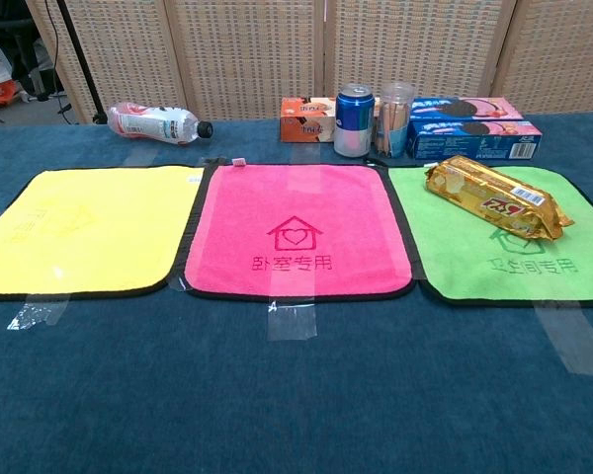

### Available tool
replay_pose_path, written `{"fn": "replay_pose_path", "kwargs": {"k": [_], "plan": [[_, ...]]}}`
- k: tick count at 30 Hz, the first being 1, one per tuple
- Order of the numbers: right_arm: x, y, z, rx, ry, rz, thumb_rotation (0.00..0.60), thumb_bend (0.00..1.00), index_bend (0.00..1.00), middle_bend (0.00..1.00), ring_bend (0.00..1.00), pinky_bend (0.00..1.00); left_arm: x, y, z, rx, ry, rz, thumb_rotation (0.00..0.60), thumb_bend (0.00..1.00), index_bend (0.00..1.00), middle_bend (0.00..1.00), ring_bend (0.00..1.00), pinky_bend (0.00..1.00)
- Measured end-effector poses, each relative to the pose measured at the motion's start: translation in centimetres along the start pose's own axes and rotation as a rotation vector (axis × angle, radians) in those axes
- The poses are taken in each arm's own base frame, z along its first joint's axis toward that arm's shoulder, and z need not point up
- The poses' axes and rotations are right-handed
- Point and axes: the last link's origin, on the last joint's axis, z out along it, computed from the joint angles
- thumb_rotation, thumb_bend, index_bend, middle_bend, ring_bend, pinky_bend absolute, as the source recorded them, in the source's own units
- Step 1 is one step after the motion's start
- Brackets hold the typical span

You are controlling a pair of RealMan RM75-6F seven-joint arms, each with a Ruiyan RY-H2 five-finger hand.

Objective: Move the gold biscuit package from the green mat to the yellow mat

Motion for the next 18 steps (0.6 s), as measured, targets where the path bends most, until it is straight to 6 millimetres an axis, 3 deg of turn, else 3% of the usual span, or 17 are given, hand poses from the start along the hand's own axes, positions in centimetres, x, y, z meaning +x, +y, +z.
{"fn": "replay_pose_path", "kwargs": {"k": [11,13,18], "plan": [[-0.3,-0.5,0.0,0.039,-0.018,0.034,0.6,0.01,0.0,0.0,0.0,0.0,-0.1,-0.2,0.4,0.015,-0.005,0.002,0.6,0.04,0.0,0.0,0.0,0.0],[-0.4,-0.6,0.0,0.049,-0.022,0.047,0.6,0.1,0.0,0.0,0.0,0.0,-0.1,-0.2,0.5,0.018,-0.005,0.001,0.6,0.04,0.0,0.0,0.0,0.0],[-0.9,-1.1,1.1,0.092,-0.046,0.124,0.6,0.7,0.05,0.0,0.0,0.0,0.0,-0.2,0.7,0.02,0.0,0.002,0.6,0.04,0.0,0.0,0.0,0.0]]}}
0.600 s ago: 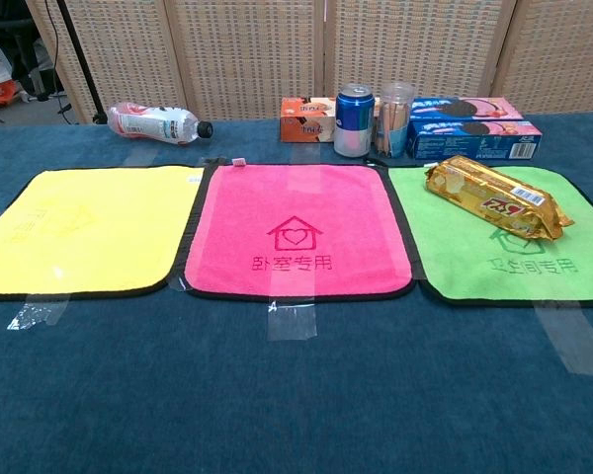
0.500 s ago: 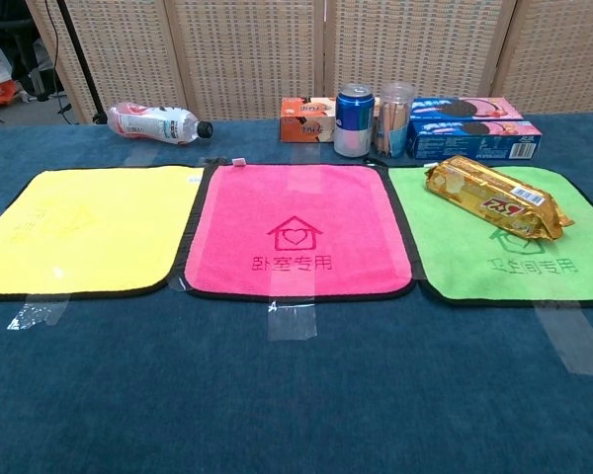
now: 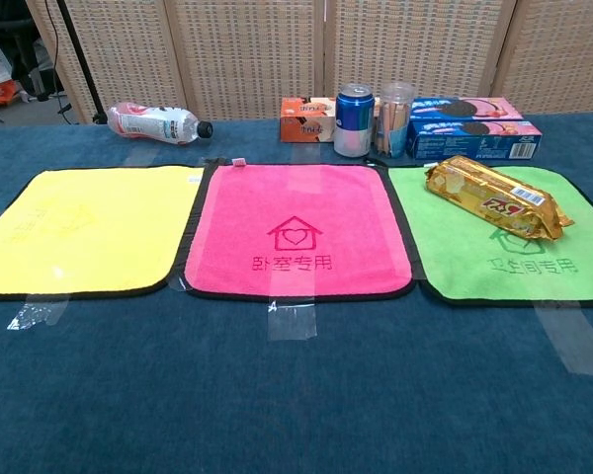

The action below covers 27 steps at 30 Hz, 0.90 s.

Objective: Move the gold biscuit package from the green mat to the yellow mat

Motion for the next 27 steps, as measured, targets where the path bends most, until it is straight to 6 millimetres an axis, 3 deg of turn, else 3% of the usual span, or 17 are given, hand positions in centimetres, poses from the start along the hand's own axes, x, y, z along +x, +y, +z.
{"fn": "replay_pose_path", "kwargs": {"k": [2,4,14,17,22,27], "plan": [[-0.2,0.0,0.9,0.015,-0.018,0.055,0.6,0.89,0.08,0.0,0.0,0.0,0.0,0.0,0.1,0.004,-0.001,-0.001,0.6,0.04,0.0,0.0,0.0,0.0],[-0.3,0.1,2.1,0.02,-0.037,0.111,0.6,1.0,0.1,0.0,0.0,0.0,0.0,0.0,0.2,0.007,-0.003,-0.002,0.6,0.04,0.0,0.0,0.0,0.0],[-1.6,3.6,10.1,-0.185,-0.236,0.373,0.6,1.0,0.13,0.02,0.0,0.0,0.1,0.1,0.6,0.011,-0.006,-0.011,0.6,0.04,0.0,0.0,0.0,0.0],[-1.8,5.2,12.3,-0.283,-0.264,0.395,0.6,1.0,0.15,0.1,0.0,0.0,0.1,0.1,0.7,0.015,-0.009,-0.012,0.6,0.04,0.0,0.0,0.0,0.0],[-2.1,7.3,15.1,-0.425,-0.234,0.49,0.6,1.0,0.2,0.12,0.0,0.0,0.2,-0.1,0.9,0.025,-0.013,-0.02,0.6,0.04,0.0,0.0,0.0,0.0],[-3.7,8.2,17.0,-0.55,-0.245,0.61,0.6,1.0,0.2,0.12,0.0,0.0,0.3,-0.3,1.0,0.033,-0.016,-0.027,0.6,0.04,0.0,0.0,0.0,0.0]]}}
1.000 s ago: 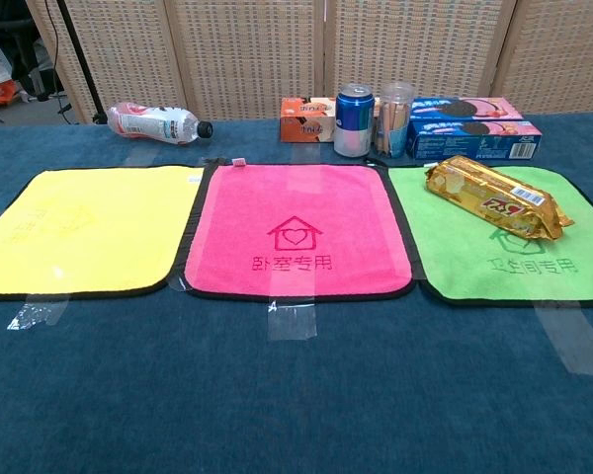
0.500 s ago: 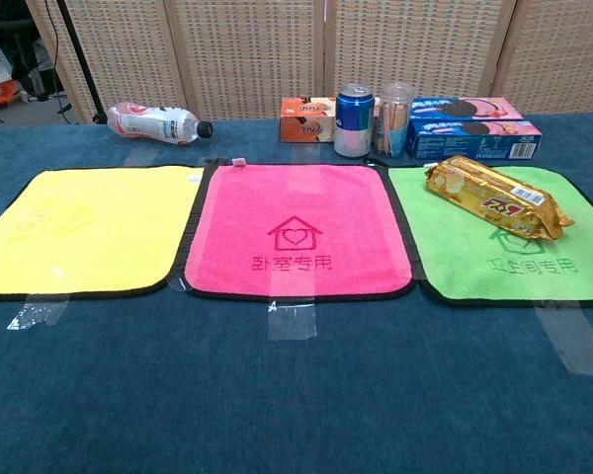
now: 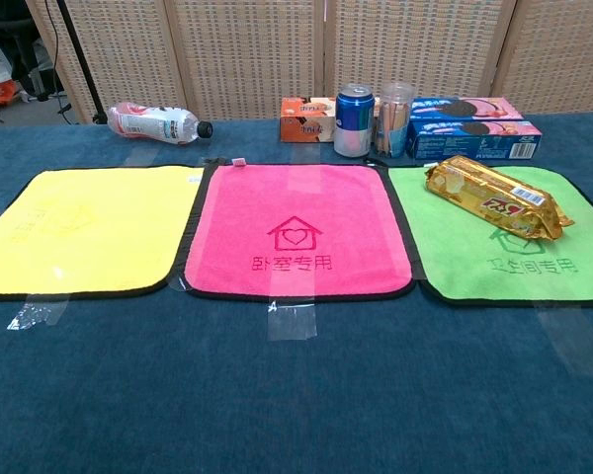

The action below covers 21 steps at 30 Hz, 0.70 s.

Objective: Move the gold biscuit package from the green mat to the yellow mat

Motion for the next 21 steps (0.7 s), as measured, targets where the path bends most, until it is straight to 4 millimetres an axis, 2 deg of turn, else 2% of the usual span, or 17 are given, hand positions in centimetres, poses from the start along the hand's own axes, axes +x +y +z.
{"fn": "replay_pose_path", "kwargs": {"k": [8,13,21], "plan": [[-3.3,-0.4,2.6,-0.06,-0.058,0.123,0.6,1.0,0.2,0.12,0.0,0.0,0.2,-0.2,0.0,0.005,0.004,-0.007,0.6,0.04,0.0,0.0,0.0,0.0],[-4.8,-1.3,2.9,-0.055,-0.086,0.13,0.6,1.0,0.2,0.13,0.0,0.0,0.2,-0.1,0.0,0.002,-0.001,-0.008,0.6,0.04,0.0,0.0,0.0,0.0],[-8.6,-3.2,3.0,-0.071,-0.17,0.145,0.6,1.0,0.2,0.13,0.0,0.0,0.3,-0.3,0.0,0.005,-0.001,-0.018,0.6,0.04,0.0,0.0,0.0,0.0]]}}
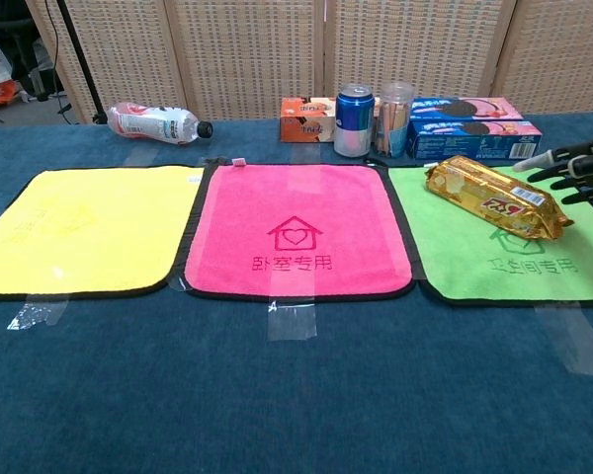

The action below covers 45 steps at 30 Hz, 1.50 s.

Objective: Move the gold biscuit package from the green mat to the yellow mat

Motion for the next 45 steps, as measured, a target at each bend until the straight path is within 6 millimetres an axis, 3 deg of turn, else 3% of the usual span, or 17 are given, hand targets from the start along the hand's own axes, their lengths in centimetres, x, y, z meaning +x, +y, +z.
{"fn": "replay_pose_path", "kwargs": {"k": [14,29,34,40,45], "plan": [[-9.7,-4.0,-0.7,0.054,-0.156,-0.047,0.6,1.0,0.2,0.12,0.0,0.01,0.5,-0.7,-0.3,0.002,0.003,-0.032,0.6,0.04,0.0,0.0,0.0,0.0],[-16.4,-6.0,-0.8,0.113,-0.253,-0.178,0.6,1.0,0.2,0.12,0.0,0.02,0.7,-1.0,0.1,0.012,-0.005,-0.039,0.6,0.04,0.0,0.0,0.0,0.0],[-15.7,-6.9,-1.4,0.178,-0.227,-0.19,0.6,1.0,0.2,0.12,0.0,0.02,0.7,-1.3,0.3,0.026,-0.008,-0.044,0.6,0.04,0.0,0.0,0.0,0.0],[-11.3,-7.6,-1.7,0.251,-0.086,-0.154,0.6,1.0,0.2,0.12,0.0,0.02,0.5,-1.3,0.6,0.03,-0.02,-0.04,0.6,0.05,0.0,0.0,0.0,0.0],[-8.1,-7.3,0.0,0.235,0.016,-0.143,0.6,1.0,0.2,0.12,0.0,0.02,0.2,-0.9,0.9,0.021,-0.027,-0.02,0.6,0.05,0.0,0.0,0.0,0.0]]}}
